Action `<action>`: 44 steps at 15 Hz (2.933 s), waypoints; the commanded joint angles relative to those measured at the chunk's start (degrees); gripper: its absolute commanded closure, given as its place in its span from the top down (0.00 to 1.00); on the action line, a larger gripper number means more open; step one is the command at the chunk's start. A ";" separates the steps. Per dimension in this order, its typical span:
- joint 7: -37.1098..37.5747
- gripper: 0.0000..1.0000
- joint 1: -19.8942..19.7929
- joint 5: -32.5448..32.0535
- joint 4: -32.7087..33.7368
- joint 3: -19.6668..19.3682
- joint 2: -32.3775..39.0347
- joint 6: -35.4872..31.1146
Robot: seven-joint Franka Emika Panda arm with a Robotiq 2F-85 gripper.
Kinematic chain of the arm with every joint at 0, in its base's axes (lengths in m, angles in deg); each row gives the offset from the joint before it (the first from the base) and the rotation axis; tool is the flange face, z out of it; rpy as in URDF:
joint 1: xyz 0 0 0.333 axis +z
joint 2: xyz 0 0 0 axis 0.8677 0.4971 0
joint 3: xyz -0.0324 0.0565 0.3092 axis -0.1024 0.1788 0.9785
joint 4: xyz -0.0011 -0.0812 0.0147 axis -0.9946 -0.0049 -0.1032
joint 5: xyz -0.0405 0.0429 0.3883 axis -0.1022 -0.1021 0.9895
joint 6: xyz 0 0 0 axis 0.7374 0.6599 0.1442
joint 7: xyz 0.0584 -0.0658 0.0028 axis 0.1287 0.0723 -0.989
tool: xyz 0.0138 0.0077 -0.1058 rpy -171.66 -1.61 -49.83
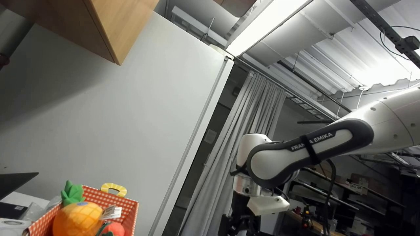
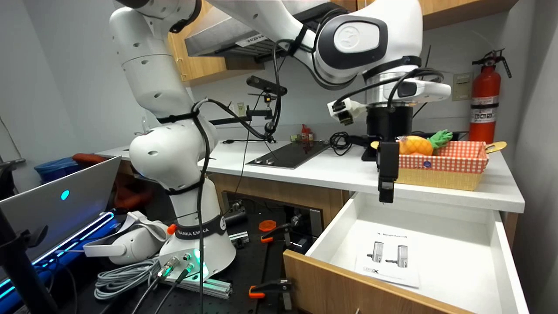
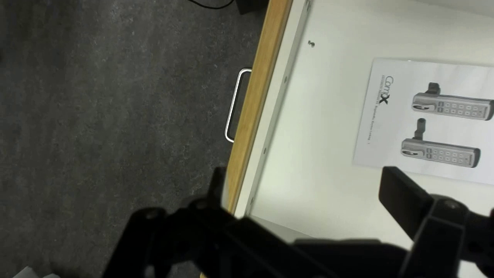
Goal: Close the drawer
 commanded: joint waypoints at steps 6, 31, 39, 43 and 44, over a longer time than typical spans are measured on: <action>4.99 1.00 0.06 -8.26 6.79 -5.63 15.02 -5.80; 5.24 0.50 1.11 -8.88 23.63 -17.16 35.90 -6.33; 1.03 0.00 -0.54 -0.69 23.56 -14.03 37.20 -0.02; -1.83 0.00 -1.22 6.14 23.81 -12.17 36.78 6.42; -2.36 0.00 -1.29 7.48 23.75 -11.78 36.59 7.63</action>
